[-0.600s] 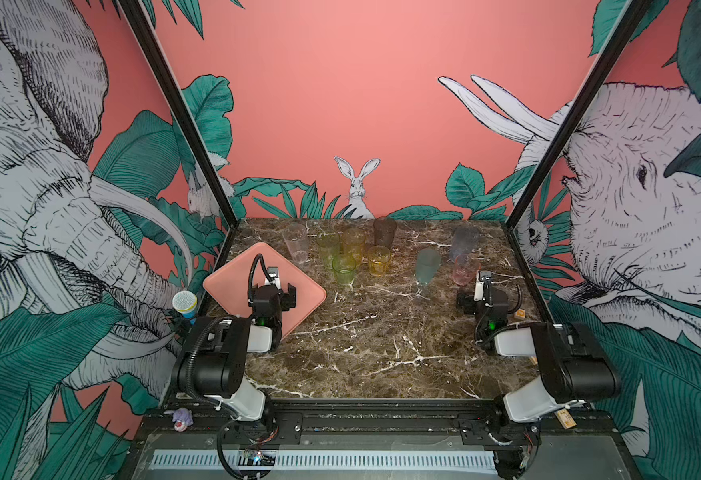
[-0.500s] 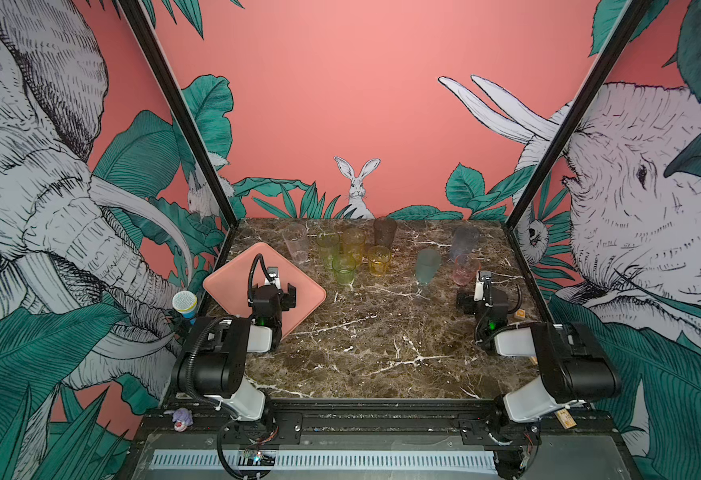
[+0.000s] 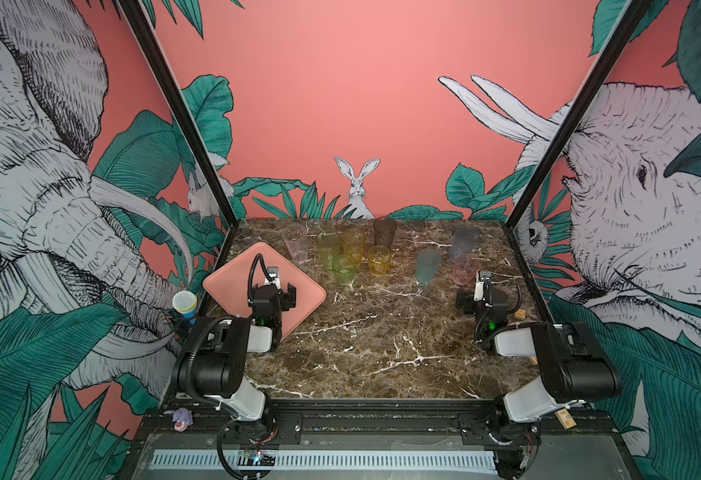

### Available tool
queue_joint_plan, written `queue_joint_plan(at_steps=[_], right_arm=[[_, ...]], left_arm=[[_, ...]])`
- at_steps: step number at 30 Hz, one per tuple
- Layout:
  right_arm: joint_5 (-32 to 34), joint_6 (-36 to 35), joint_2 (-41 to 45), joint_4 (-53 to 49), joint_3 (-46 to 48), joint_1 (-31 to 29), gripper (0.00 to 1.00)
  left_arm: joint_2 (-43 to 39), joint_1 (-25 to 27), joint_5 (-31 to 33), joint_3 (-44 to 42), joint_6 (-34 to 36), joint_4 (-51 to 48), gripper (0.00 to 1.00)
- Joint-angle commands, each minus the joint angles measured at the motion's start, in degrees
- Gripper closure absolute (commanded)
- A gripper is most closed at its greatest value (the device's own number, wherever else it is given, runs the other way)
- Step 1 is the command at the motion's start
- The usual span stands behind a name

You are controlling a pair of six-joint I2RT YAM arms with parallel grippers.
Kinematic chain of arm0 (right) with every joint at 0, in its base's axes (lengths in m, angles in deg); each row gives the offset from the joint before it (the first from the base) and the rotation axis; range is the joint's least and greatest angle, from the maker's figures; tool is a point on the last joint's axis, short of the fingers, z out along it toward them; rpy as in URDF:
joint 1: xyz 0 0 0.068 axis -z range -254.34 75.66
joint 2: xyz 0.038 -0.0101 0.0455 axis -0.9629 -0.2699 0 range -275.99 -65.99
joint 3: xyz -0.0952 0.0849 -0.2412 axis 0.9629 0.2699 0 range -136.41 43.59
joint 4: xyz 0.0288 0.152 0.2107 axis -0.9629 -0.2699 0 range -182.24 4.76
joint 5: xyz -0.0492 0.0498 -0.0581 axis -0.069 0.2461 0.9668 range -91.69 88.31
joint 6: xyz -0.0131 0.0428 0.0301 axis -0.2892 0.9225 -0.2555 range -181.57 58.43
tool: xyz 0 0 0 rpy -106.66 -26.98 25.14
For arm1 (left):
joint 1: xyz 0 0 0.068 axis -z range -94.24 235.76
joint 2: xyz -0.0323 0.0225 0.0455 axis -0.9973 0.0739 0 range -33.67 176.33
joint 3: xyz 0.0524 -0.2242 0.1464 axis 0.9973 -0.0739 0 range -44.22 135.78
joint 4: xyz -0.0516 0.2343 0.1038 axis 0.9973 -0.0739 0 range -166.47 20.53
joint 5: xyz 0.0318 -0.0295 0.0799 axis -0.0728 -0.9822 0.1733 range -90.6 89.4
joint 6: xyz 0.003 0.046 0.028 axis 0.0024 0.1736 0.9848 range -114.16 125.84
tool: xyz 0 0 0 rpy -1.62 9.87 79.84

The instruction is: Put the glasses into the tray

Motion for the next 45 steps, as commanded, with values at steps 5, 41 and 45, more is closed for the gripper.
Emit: queue_joint_plan(at_steps=[5, 41, 45], right_arm=[[-0.24, -0.3, 0.08, 1.24, -1.48, 0.17, 0.01], [-25.32, 38.57, 27.34, -68.73, -28.07, -1.55, 0.01], [-26.55, 37.66, 25.57, -74.17, -31.03, -6.87, 0.01]], left_arm=[[-1.25, 0.08, 0.14, 0.06, -0.1, 1.37, 0.0], [-35.04, 5.24, -14.48, 25.88, -27.27, -87.9, 0.0], [-28.11, 9.42, -12.81, 27.73, -25.11, -92.92, 0.01]])
